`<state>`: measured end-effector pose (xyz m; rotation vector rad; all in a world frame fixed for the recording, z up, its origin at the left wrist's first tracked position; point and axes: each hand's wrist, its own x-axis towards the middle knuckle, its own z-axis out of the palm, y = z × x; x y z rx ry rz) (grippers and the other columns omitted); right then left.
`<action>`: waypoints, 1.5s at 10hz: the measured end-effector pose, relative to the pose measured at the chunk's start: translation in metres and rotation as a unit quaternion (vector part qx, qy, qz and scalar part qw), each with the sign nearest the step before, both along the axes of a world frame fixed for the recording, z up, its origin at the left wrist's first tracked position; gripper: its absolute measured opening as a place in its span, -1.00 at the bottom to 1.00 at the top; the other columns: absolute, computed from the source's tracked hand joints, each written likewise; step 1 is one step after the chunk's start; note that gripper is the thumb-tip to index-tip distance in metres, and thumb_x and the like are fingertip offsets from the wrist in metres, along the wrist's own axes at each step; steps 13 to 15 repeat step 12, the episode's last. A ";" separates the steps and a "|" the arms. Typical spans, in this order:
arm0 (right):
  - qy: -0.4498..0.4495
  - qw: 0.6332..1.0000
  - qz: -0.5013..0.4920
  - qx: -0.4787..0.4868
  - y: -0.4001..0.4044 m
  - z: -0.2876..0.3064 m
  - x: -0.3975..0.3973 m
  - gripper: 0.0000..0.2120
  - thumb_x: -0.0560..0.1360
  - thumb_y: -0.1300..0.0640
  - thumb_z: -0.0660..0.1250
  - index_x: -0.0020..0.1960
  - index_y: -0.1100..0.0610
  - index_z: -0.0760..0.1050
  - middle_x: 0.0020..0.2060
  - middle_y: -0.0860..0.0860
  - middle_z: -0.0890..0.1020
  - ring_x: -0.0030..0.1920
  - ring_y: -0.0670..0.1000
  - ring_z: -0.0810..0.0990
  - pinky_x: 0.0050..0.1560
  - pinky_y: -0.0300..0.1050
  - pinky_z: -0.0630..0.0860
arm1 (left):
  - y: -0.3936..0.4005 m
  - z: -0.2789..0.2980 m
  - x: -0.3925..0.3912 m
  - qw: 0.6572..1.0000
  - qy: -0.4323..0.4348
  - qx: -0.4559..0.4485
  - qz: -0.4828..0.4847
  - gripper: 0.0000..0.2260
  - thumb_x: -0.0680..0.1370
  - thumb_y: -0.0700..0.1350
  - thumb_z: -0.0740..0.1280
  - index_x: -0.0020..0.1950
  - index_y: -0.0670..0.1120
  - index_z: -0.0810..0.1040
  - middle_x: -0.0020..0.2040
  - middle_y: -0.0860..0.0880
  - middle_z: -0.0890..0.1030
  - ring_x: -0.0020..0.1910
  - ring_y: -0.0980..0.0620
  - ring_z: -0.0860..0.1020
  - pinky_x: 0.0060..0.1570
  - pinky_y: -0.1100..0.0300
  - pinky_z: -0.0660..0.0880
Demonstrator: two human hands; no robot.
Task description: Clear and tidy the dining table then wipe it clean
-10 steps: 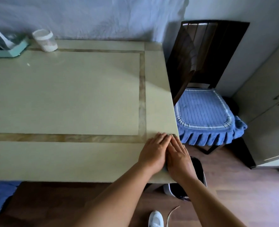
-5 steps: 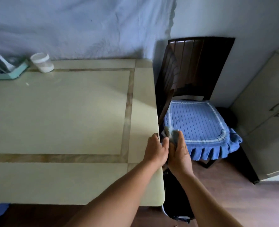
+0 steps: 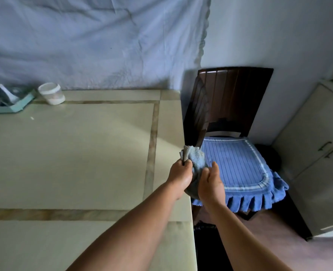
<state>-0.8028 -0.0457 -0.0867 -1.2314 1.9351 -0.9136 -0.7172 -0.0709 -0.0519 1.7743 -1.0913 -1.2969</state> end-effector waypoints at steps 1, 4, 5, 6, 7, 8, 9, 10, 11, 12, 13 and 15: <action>0.005 1.000 0.006 -0.013 -0.026 0.009 0.016 -0.60 0.61 0.06 0.07 0.44 0.07 0.20 0.14 0.22 0.59 0.09 0.26 0.56 0.04 0.07 0.45 | -0.025 0.003 0.016 1.000 0.016 -0.004 0.013 -0.72 0.57 -0.10 0.11 0.14 -0.17 0.51 0.11 -0.17 0.58 0.05 -0.11 0.51 -0.02 0.19 0.36; 0.026 0.998 0.022 -0.053 -0.123 0.024 0.072 -0.51 0.53 0.26 0.21 0.43 0.04 0.27 0.32 0.10 0.40 0.20 0.16 0.49 0.16 -0.04 0.41 | -0.123 -0.006 0.076 0.997 -0.071 -0.014 -0.021 -0.77 0.47 -0.20 0.20 0.11 -0.10 0.45 0.06 -0.12 0.58 0.08 -0.14 0.55 0.02 0.14 0.45; 0.037 0.997 0.012 -0.059 -0.166 0.016 0.085 -0.63 0.51 0.26 0.24 0.29 0.05 0.36 0.19 0.12 0.48 0.05 0.15 0.54 0.05 -0.05 0.43 | -0.166 -0.013 0.096 0.988 -0.136 -0.066 -0.009 -0.71 0.50 -0.18 0.26 0.22 -0.12 0.38 0.12 -0.15 0.58 0.09 -0.18 0.55 0.02 0.10 0.44; 0.058 0.997 0.019 -0.048 -0.206 0.007 0.088 -0.83 0.51 0.25 0.26 0.08 0.11 0.42 0.09 0.11 0.49 -0.09 0.02 0.46 -0.07 -0.18 0.37 | -0.203 -0.020 0.109 0.986 -0.138 -0.096 -0.009 -0.55 0.48 -0.24 0.30 0.32 -0.07 0.26 0.12 -0.15 0.59 0.08 -0.16 0.56 0.04 0.11 0.45; 0.061 0.996 0.029 -0.059 -0.248 0.000 0.089 -0.82 0.52 0.30 0.23 0.09 0.16 0.49 0.13 0.12 0.47 -0.04 -0.01 0.43 -0.06 -0.35 0.27 | -0.240 -0.029 0.114 0.973 -0.170 -0.152 -0.047 -0.58 0.45 -0.27 0.32 0.27 -0.01 0.35 0.10 -0.13 0.58 0.08 -0.14 0.55 0.07 0.09 0.48; 0.098 0.990 0.060 -0.076 -0.288 -0.007 0.094 -0.65 0.54 0.33 0.17 0.30 0.17 0.43 0.28 0.12 0.44 0.21 0.09 0.44 0.00 -0.40 0.22 | -0.279 -0.044 0.117 0.958 -0.203 -0.183 -0.085 -0.63 0.47 -0.24 0.33 0.27 -0.05 0.44 0.19 -0.14 0.53 0.17 -0.12 0.51 0.18 0.11 0.46; 0.140 0.982 0.118 -0.053 -0.310 -0.016 0.094 -0.53 0.54 0.36 0.14 0.44 0.20 0.27 0.43 0.14 0.30 0.40 0.11 0.30 0.23 -0.27 0.21 | -0.298 -0.057 0.118 0.951 -0.217 -0.172 -0.138 -0.57 0.51 -0.21 0.29 0.38 -0.06 0.36 0.29 -0.16 0.46 0.26 -0.14 0.46 0.27 0.06 0.41; 0.147 0.974 0.170 0.036 -0.327 -0.041 0.095 -0.44 0.58 0.29 0.14 0.53 0.20 0.05 0.53 0.13 0.09 0.52 0.11 0.08 0.42 -0.16 0.05 | -0.311 -0.083 0.122 0.940 -0.248 -0.131 -0.194 -0.54 0.52 -0.18 0.26 0.42 -0.02 0.30 0.39 -0.13 0.37 0.32 -0.15 0.39 0.26 0.07 0.36; 0.243 0.934 0.209 0.157 -0.330 -0.061 0.100 -0.23 0.57 0.09 0.24 0.55 0.13 -0.20 0.56 0.06 -0.17 0.56 0.07 -0.12 0.53 -0.02 -0.04 | -0.309 -0.099 0.127 0.929 -0.278 -0.071 -0.235 -0.56 0.54 -0.04 0.21 0.43 0.04 0.27 0.42 -0.08 0.29 0.34 -0.11 0.32 0.25 0.13 0.30; 0.263 0.930 0.202 0.158 -0.329 -0.058 0.104 -0.21 0.57 0.06 0.24 0.55 0.11 -0.25 0.55 0.03 -0.22 0.55 0.06 -0.18 0.53 0.01 -0.06 | -0.310 -0.100 0.130 0.951 -0.227 -0.076 -0.197 -0.51 0.56 -0.02 0.18 0.48 0.07 0.17 0.47 -0.05 0.21 0.38 -0.06 0.26 0.22 0.24 0.20; 0.263 0.930 0.202 0.158 -0.329 -0.058 0.104 -0.21 0.57 0.06 0.24 0.55 0.11 -0.25 0.55 0.03 -0.22 0.55 0.06 -0.18 0.53 0.01 -0.06 | -0.310 -0.100 0.130 0.951 -0.227 -0.076 -0.197 -0.51 0.56 -0.02 0.18 0.48 0.07 0.17 0.47 -0.05 0.21 0.38 -0.06 0.26 0.22 0.24 0.20; 0.263 0.930 0.202 0.158 -0.329 -0.058 0.104 -0.21 0.57 0.06 0.24 0.55 0.11 -0.25 0.55 0.03 -0.22 0.55 0.06 -0.18 0.53 0.01 -0.06 | -0.310 -0.100 0.130 0.951 -0.227 -0.076 -0.197 -0.51 0.56 -0.02 0.18 0.48 0.07 0.17 0.47 -0.05 0.21 0.38 -0.06 0.26 0.22 0.24 0.20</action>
